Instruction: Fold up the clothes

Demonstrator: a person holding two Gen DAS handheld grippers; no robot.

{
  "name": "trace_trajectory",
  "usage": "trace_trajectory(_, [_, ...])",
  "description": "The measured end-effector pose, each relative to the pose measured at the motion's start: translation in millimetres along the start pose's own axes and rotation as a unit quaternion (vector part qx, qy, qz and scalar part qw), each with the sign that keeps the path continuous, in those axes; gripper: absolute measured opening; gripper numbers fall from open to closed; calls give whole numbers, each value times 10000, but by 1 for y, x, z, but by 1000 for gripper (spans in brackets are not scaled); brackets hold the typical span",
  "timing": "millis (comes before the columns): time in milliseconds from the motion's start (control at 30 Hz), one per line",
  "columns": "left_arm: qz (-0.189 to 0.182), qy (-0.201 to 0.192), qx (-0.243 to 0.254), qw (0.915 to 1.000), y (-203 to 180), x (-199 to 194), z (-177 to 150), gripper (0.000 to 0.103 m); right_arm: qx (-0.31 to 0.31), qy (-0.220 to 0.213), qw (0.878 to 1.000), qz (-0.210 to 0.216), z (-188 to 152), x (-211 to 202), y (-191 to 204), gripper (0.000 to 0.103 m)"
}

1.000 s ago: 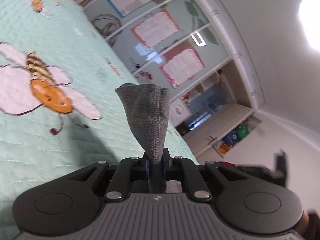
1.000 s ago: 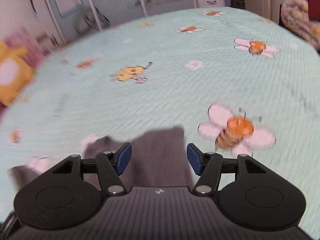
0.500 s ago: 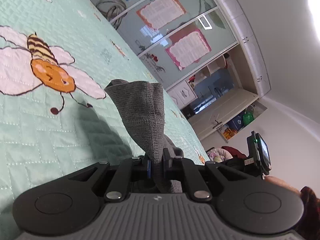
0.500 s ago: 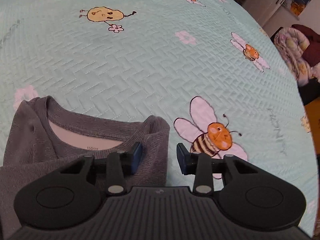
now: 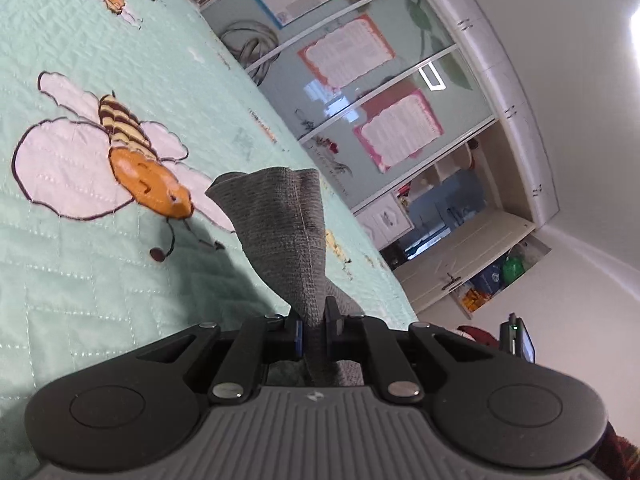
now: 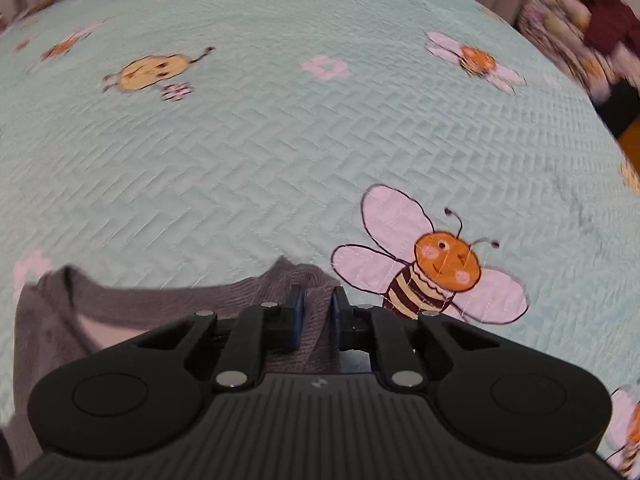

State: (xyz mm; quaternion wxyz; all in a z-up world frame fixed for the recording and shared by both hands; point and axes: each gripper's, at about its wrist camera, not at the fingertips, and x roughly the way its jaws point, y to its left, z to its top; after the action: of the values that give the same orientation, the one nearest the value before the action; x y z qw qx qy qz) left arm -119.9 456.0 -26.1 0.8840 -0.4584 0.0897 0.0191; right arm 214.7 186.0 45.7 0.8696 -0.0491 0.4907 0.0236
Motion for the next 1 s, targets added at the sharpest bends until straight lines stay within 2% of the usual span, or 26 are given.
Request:
trace_trajectory(67, [-19,-41,60,10000,-1,-1,1,7,325,-52,9994,74,-1,3,-10,16])
trace_trajectory(133, [-32,-38,86,10000,-2,0,2,7,640,-100,9978,143,-1,2,-21,31])
trace_trajectory(167, [-28,-25,81,10000,-1,1,1,7,799,-136,9964,251,-2,1,-26,32])
trace_trajectory(233, [-21,-13,75,10000,-1,2,1,7,919,-208,9940,563,-3,-2,-35,32])
trace_trajectory(333, [-36,-27,97,9999,-2,2,2,7,1044,-204,9914,762,-7,-9,-42,32])
trace_trajectory(500, [-291,-177,216,9992,-8,-1,3,7,517,-116,9970,557,-6,-22,-29,31])
trace_trajectory(600, [-547,-301,325,9975,-13,-2,3,7,242,-45,9985,486,-2,-23,-19,11])
trace_trajectory(667, [-575,-425,406,9966,-15,-4,3,7,154,-42,9993,351,1,-17,-11,9])
trace_trajectory(767, [-298,-632,401,9968,-13,-5,5,7,222,-50,9996,149,5,0,-4,8])
trace_trajectory(900, [61,-505,62,9987,-1,3,7,7,70,-259,9994,-197,2,13,2,9])
trace_trajectory(1000, [37,-595,38,9982,-1,0,8,7,293,-596,9972,338,0,2,-15,15])
